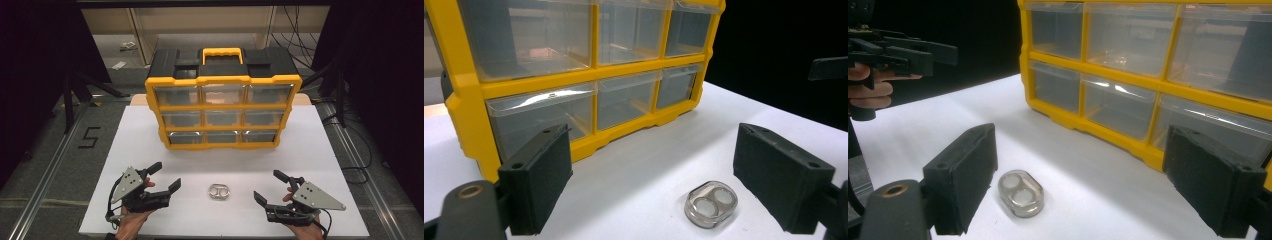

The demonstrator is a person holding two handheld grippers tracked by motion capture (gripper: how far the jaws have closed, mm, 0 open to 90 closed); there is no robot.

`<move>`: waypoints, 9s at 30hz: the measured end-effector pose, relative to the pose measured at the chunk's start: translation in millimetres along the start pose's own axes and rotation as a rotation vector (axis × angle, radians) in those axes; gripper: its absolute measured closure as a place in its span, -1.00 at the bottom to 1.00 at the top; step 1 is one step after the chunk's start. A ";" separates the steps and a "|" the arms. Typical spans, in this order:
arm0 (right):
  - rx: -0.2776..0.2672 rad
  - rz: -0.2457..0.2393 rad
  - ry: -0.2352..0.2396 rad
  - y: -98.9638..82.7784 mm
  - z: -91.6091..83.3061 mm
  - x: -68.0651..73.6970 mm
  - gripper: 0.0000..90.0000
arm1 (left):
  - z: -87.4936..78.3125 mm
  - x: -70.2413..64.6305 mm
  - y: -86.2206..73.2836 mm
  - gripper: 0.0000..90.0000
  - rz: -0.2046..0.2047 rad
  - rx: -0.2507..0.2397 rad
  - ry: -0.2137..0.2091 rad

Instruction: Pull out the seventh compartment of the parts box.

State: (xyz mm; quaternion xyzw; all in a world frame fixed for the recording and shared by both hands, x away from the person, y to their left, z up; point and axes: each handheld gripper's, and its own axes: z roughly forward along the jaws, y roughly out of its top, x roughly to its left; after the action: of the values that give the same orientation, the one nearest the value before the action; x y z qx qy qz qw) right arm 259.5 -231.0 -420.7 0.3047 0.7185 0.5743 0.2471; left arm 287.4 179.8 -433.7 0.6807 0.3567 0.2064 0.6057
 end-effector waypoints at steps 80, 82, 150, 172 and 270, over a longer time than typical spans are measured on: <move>0.013 -0.002 0.034 -1.0 6.6 0.3 -0.65 | 91.7 26.1 22.8 -0.63 0.644 0.270 0.228; 0.013 -0.003 0.038 -0.9 8.6 0.4 -0.65 | 95.9 28.8 24.0 -0.62 0.689 0.275 0.253; 0.032 -0.004 0.049 -1.2 11.0 -0.4 -0.63 | 141.9 25.5 -11.0 0.28 1.368 0.337 0.581; 0.030 -0.005 0.050 -1.1 10.9 -0.5 -0.62 | 147.7 22.1 -23.0 0.45 1.475 0.303 0.659; 0.033 -0.006 0.056 -1.2 11.0 0.0 -0.61 | 129.4 2.3 -43.8 0.76 1.551 0.281 0.682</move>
State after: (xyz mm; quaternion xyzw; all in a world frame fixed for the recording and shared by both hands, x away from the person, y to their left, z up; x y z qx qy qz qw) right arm 267.0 -223.7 -424.3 0.2904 0.7356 0.5697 0.2236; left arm 370.9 94.3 -500.1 0.7016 -0.0249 0.7093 0.0631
